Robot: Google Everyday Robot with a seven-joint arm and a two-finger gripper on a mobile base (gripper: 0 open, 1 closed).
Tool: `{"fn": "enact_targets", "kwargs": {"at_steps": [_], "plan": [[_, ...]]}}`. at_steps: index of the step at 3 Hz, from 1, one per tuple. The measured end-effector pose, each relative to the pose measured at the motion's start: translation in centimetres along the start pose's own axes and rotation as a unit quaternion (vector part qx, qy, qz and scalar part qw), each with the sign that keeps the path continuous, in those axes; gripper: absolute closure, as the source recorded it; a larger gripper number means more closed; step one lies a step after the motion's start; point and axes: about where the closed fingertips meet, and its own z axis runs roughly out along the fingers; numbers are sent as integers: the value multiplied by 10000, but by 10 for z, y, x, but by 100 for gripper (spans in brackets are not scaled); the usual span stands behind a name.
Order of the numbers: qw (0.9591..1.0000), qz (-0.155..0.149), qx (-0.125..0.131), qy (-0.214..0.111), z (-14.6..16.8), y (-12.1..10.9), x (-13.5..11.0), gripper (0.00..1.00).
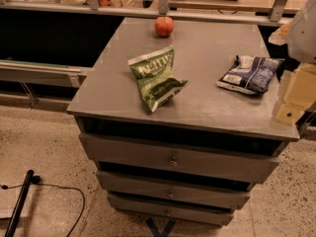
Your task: Move green jalapeno chip bag near apple
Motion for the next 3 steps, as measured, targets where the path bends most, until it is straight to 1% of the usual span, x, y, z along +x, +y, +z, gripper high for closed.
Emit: {"fn": "enact_targets", "kwargs": {"at_steps": [1,2,3], "plan": [[10000,0,0,-1,0,0,0,0],[9994,87,-50,-341,6,-1,-3,0],[9921,486,-90,-1151,37,-6,8,0]]}}
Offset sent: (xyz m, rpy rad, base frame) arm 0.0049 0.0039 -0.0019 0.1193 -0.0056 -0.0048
